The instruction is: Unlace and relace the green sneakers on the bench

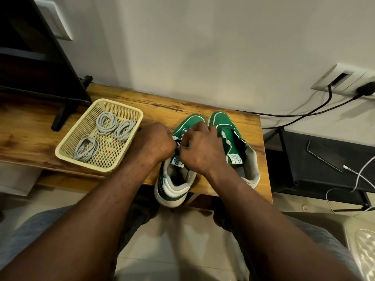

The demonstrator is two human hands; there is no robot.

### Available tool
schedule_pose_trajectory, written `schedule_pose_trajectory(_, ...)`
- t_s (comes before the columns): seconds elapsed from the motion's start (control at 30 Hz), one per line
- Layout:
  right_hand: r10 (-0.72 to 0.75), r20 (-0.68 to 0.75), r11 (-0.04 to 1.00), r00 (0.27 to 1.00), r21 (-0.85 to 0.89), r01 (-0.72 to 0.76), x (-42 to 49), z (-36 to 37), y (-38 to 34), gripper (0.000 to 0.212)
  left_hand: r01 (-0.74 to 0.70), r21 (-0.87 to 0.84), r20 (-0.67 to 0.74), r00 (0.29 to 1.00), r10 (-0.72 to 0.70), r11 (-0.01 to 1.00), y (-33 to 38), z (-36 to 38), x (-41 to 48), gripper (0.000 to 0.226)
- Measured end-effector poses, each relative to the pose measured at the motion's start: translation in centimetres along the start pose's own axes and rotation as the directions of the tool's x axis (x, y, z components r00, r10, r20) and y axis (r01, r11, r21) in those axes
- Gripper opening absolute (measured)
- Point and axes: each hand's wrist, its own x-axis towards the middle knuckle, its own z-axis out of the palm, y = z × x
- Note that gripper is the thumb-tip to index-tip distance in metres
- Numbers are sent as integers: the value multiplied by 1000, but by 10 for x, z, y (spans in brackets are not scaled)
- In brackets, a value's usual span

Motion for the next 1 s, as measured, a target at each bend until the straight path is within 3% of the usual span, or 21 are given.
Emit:
schedule_pose_trajectory(0.1, -45, -16, 996, 999, -79, 43, 0, 8, -4, 29, -11, -9, 6, 1000, 11, 1000, 0, -2, -2, 12)
schedule_pose_trajectory(0.17, -31, -18, 999, 999, -36, 30, 2, 9, -5, 27, -6, 1, -5, 1000, 6, 1000, 1, -2, -2, 22)
schedule_pose_trajectory(0.27, 68, -11, 936, 998, 347, -60, 8, -1, -3, 5, 8, 35, -28, 1000, -7, 999, 1, -1, -2, 20)
schedule_pose_trajectory(0.3, 95, -15, 856, 995, 511, -74, 9, -8, 0, 7, 7, 47, -38, 999, -5, 999, 1, 0, -2, 20)
schedule_pose_trajectory(0.37, 128, -8, 601, 992, 796, -71, 11, -21, 10, 17, 1, 81, -56, 998, 3, 997, -1, -1, -2, 16)
schedule_pose_trajectory(0.43, 144, 27, 294, 989, 953, -69, 10, -32, 17, 16, 8, 101, -66, 998, -1, 995, -4, -2, 0, 12)
schedule_pose_trajectory(0.47, 162, 51, 219, 986, 972, -86, 9, -35, 19, 16, 9, 90, -65, 998, -3, 996, -5, -3, 2, 13)
schedule_pose_trajectory(0.5, 176, 72, 237, 982, 965, -114, 9, -36, 20, 17, 9, 75, -64, 998, -4, 997, -5, -2, 4, 15)
schedule_pose_trajectory(0.53, 179, 80, 353, 981, 925, -140, 9, -35, 18, 22, 7, 66, -65, 998, -3, 998, -6, -2, 5, 16)
schedule_pose_trajectory(0.6, 141, 56, 709, 988, 691, -141, 8, -28, 14, 33, 15, 59, -65, 998, -11, 998, -7, 2, 7, 17)
schedule_pose_trajectory(0.67, 89, 16, 915, 996, 395, -88, 8, -20, 11, 34, 28, 1, -33, 999, -28, 1000, -7, 6, 10, 19)
schedule_pose_trajectory(0.77, 40, 11, 988, 999, 149, -41, 7, -12, 7, 28, 65, -185, 46, 997, -57, 981, -6, 12, 13, 13)
schedule_pose_trajectory(0.87, -37, -37, 999, 999, -26, 36, 6, -6, 5, 19, 62, -190, 38, 998, -56, 980, -6, 16, 12, 3)
schedule_pose_trajectory(0.93, -56, -45, 998, 997, -38, 54, 6, -2, 7, 17, 55, -201, 32, 998, -49, 978, -7, 15, 12, 2)
schedule_pose_trajectory(1.0, -29, -48, 997, 998, 74, 33, 8, 0, 9, 15, 53, -195, 29, 998, -48, 979, -7, 15, 11, 4)
